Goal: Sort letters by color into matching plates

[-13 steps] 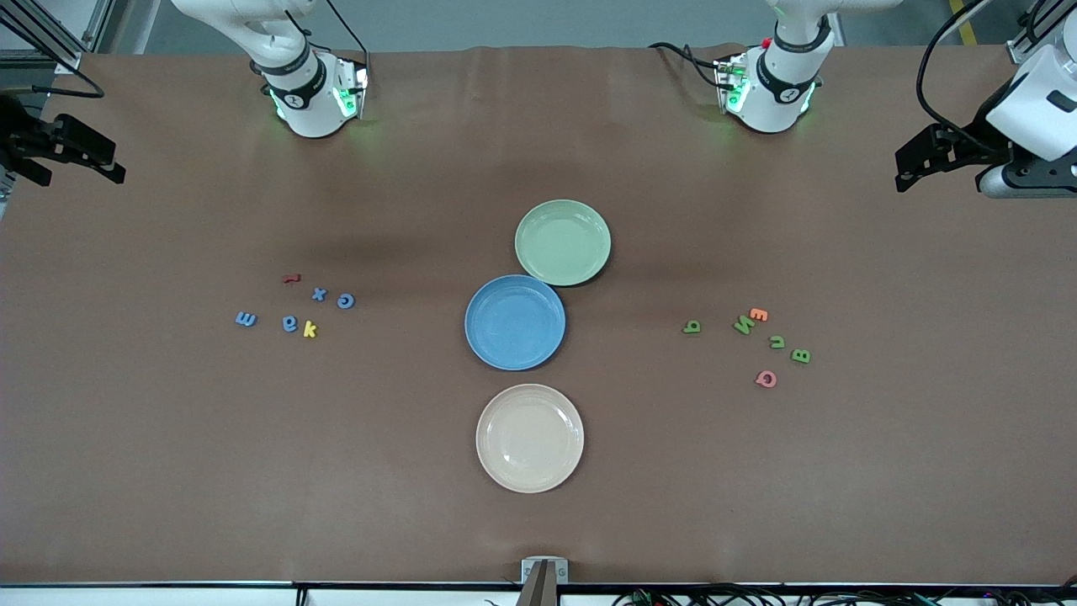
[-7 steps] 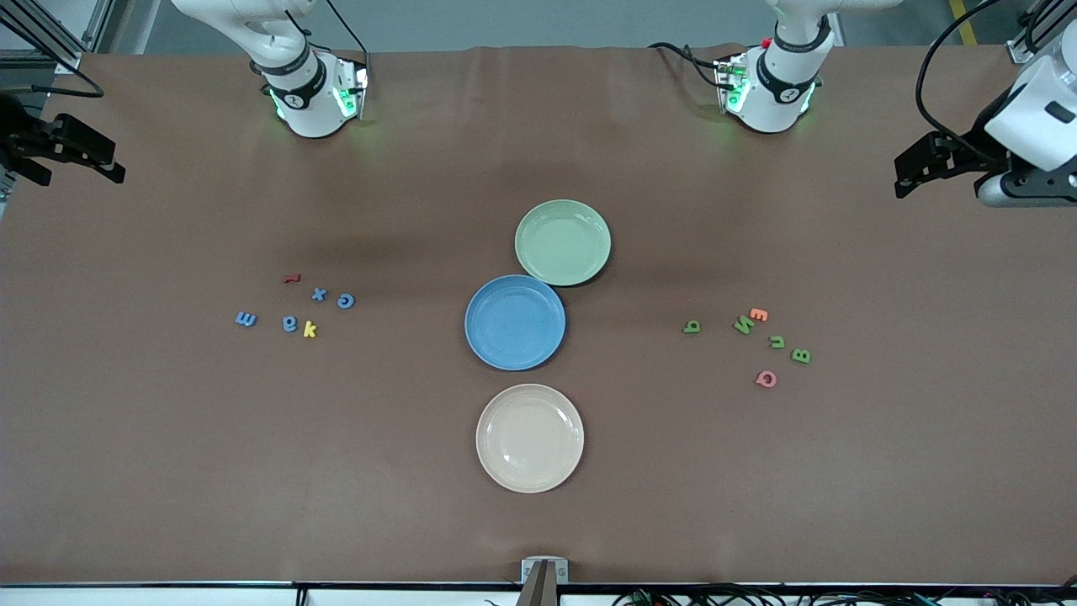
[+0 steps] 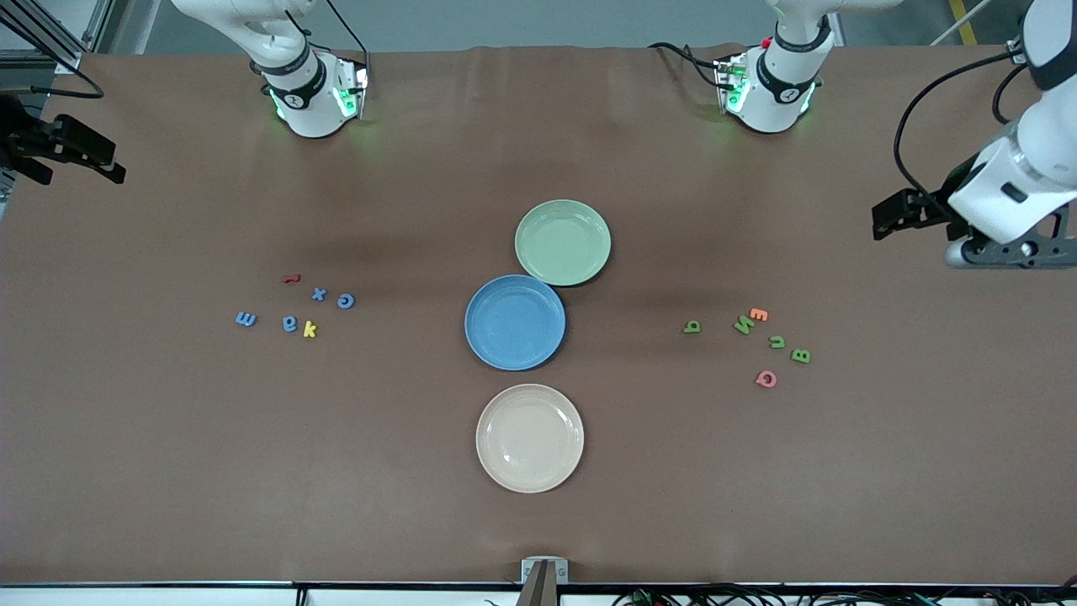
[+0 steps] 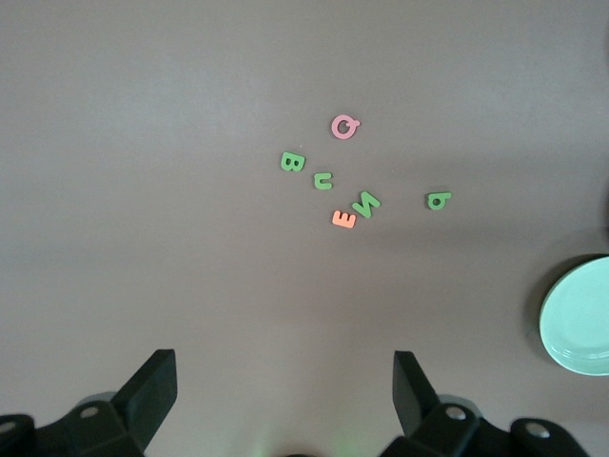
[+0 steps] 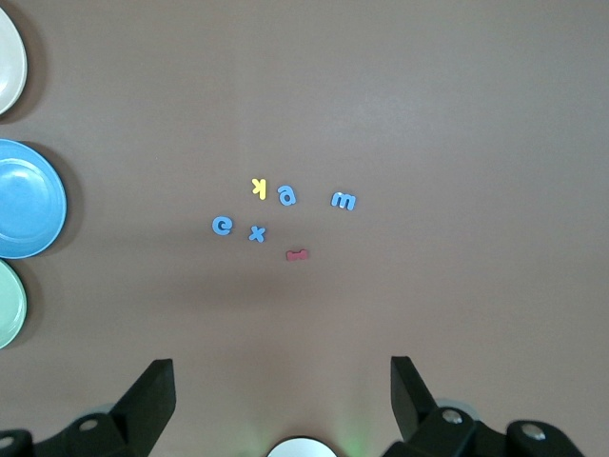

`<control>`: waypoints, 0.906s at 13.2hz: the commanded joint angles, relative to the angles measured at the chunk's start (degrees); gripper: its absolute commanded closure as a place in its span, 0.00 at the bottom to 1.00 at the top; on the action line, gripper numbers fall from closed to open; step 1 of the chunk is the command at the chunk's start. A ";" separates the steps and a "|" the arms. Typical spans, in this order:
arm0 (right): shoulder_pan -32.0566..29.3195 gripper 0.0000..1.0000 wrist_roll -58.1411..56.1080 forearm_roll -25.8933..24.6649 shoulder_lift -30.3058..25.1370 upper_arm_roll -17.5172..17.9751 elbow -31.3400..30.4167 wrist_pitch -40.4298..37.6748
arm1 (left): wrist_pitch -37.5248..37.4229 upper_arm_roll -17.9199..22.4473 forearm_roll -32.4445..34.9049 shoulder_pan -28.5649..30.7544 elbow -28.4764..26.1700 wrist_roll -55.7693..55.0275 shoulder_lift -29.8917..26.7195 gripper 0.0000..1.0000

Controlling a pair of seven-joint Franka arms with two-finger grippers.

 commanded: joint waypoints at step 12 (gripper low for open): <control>-2.17 0.00 0.08 0.56 -0.12 0.54 1.52 0.55 | 17.08 -1.32 -0.87 -6.07 -7.40 -16.52 9.99 0.00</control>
